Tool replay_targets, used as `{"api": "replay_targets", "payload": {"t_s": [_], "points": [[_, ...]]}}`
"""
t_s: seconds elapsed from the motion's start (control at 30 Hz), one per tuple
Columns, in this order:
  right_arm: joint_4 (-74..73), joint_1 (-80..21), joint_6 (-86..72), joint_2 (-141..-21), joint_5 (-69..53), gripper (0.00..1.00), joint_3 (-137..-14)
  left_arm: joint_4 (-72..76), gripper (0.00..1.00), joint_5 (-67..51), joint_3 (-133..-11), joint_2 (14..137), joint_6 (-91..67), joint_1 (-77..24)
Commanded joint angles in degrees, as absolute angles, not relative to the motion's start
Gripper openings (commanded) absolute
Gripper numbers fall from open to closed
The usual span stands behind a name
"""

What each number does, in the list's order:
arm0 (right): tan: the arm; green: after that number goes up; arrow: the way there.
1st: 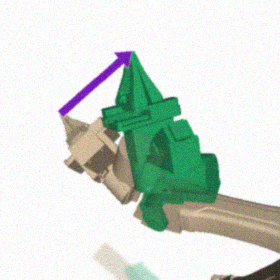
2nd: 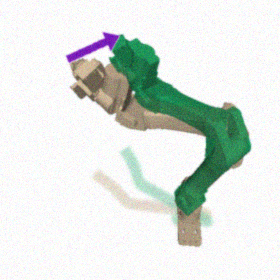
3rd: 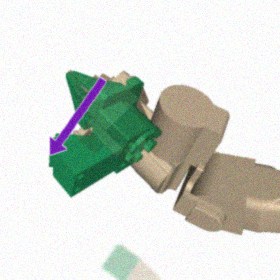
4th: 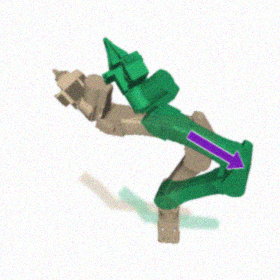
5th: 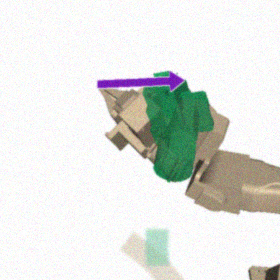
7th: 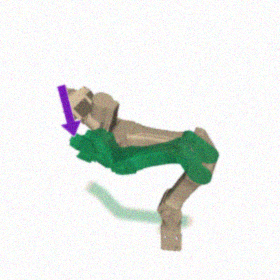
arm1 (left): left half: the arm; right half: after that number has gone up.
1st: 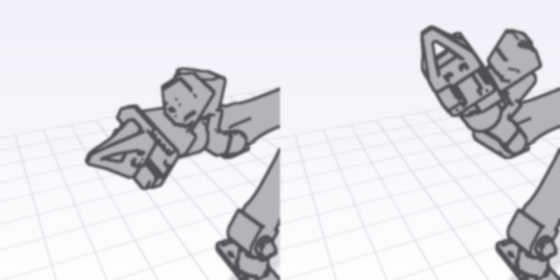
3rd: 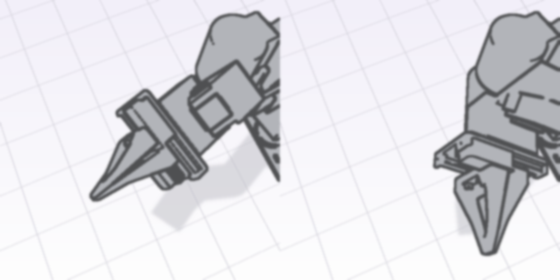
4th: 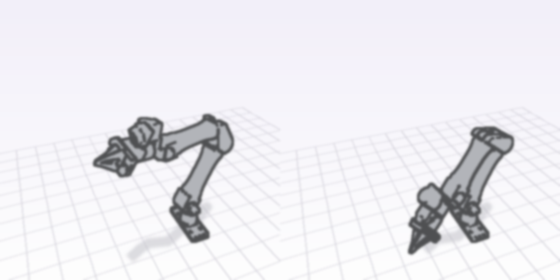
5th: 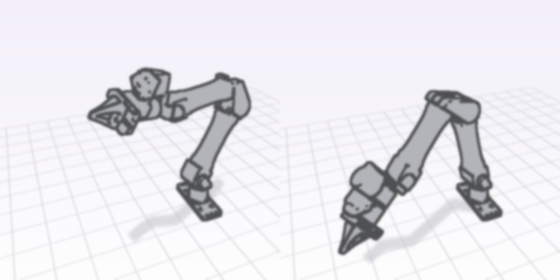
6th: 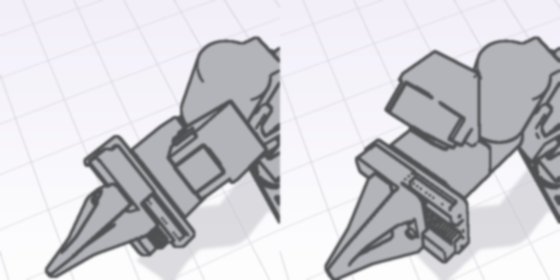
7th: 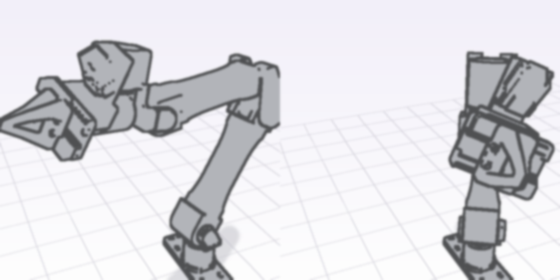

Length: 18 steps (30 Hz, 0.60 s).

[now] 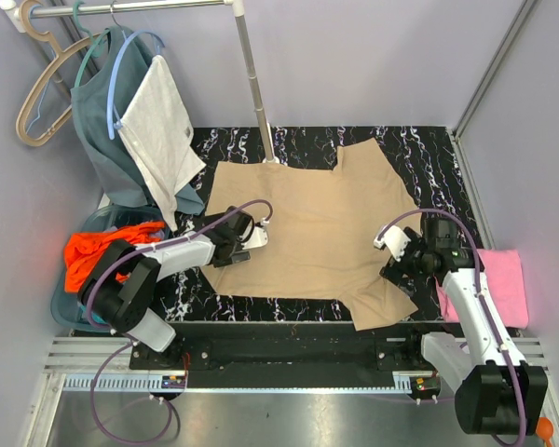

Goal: Fold and stack the t-shirts
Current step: Flatten the tshirt out

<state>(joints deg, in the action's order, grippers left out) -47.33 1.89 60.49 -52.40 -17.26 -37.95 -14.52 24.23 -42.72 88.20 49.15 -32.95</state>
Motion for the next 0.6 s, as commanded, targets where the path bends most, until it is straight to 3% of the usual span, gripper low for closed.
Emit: {"api": "replay_targets", "payload": {"t_s": [0.0,0.57], "points": [[-47.20,-2.54,56.61,-52.29,-19.07,0.96,-37.44,-13.10,0.99,23.64,-45.18,89.21,47.99,-33.22],[-71.28,-9.39,55.73,-52.56,-27.60,0.93,-48.08,-15.64,0.99,19.78,-46.14,83.59,47.38,-33.13]]}}
